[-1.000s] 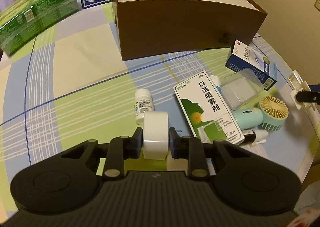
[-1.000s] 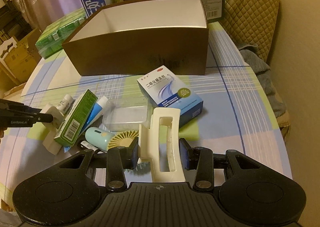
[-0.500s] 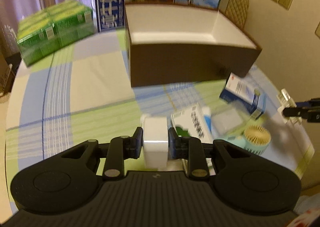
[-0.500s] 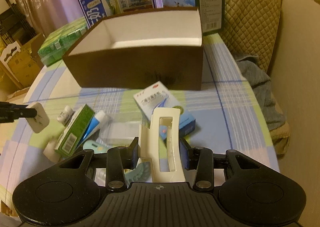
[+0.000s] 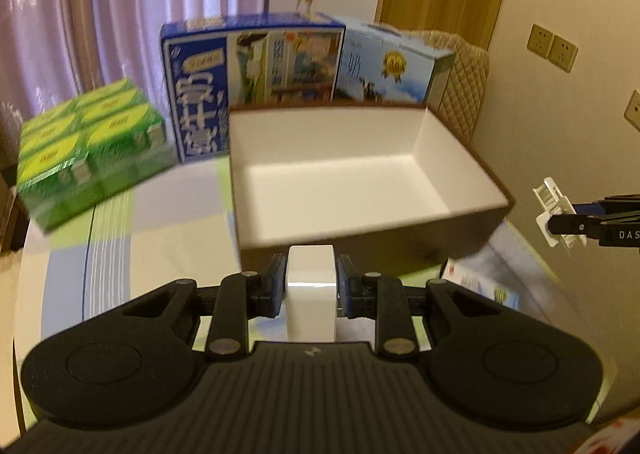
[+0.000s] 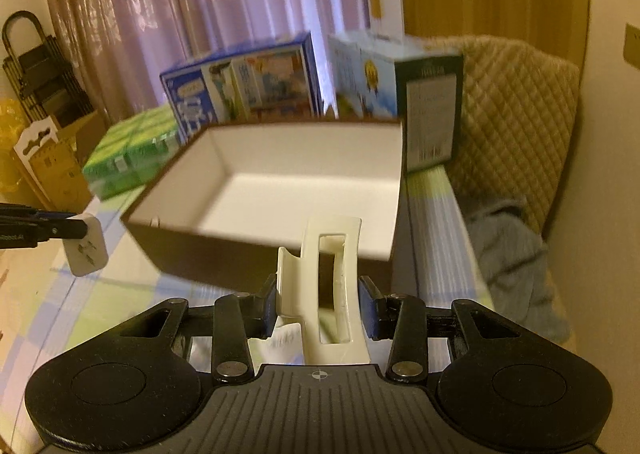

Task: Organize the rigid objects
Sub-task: 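Carry plug and clip into the brown box and open both grippers, then withdraw both grippers from the box back over the table items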

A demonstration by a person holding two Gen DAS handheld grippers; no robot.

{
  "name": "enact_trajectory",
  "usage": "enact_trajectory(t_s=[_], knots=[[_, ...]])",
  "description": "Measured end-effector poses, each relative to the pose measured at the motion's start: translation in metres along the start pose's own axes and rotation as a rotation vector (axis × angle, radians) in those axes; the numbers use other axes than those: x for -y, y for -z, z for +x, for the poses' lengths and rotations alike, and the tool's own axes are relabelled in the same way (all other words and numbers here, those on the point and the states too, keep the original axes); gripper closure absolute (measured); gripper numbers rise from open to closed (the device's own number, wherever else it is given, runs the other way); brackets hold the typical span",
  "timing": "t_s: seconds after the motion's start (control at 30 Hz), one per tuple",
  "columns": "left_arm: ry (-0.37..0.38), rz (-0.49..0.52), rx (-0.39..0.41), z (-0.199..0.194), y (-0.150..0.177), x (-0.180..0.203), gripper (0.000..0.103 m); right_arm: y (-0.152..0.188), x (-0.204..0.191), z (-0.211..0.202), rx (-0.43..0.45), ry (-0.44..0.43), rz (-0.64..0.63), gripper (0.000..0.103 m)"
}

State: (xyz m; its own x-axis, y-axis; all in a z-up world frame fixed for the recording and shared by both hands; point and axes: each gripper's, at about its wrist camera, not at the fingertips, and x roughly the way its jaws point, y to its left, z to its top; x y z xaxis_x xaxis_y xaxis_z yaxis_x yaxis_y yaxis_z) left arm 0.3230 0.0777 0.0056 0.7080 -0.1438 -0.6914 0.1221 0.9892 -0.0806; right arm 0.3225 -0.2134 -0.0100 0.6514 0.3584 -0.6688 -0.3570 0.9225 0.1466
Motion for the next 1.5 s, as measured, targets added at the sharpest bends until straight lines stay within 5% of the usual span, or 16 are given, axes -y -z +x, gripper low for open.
enact_trajectory(t_s=[0.5,0.93,1.2,1.27,1.33,1.5], knots=[[-0.074,0.033,-0.058,0.102,-0.071,0.006,0.081,-0.074,0.022,0.09,-0.04,0.008,-0.019,0.066],[-0.114,0.068,-0.188,0.176,-0.069,-0.002,0.081,-0.066,0.034,0.149,-0.169,0.041,-0.011,0.066],[-0.137,0.093,-0.211,0.197,-0.066,-0.006,0.079,-0.065,0.029,0.165,-0.158,0.105,-0.076,0.065],[-0.142,0.098,-0.189,0.195,-0.069,-0.005,0.069,-0.067,0.027,0.166,-0.152,0.118,-0.09,0.059],[-0.136,0.103,-0.169,0.19,-0.073,-0.004,0.058,-0.068,0.025,0.163,-0.144,0.097,-0.1,0.041],[-0.122,0.083,-0.171,0.179,-0.074,-0.007,0.057,-0.068,0.023,0.151,-0.125,0.07,-0.111,0.031]])
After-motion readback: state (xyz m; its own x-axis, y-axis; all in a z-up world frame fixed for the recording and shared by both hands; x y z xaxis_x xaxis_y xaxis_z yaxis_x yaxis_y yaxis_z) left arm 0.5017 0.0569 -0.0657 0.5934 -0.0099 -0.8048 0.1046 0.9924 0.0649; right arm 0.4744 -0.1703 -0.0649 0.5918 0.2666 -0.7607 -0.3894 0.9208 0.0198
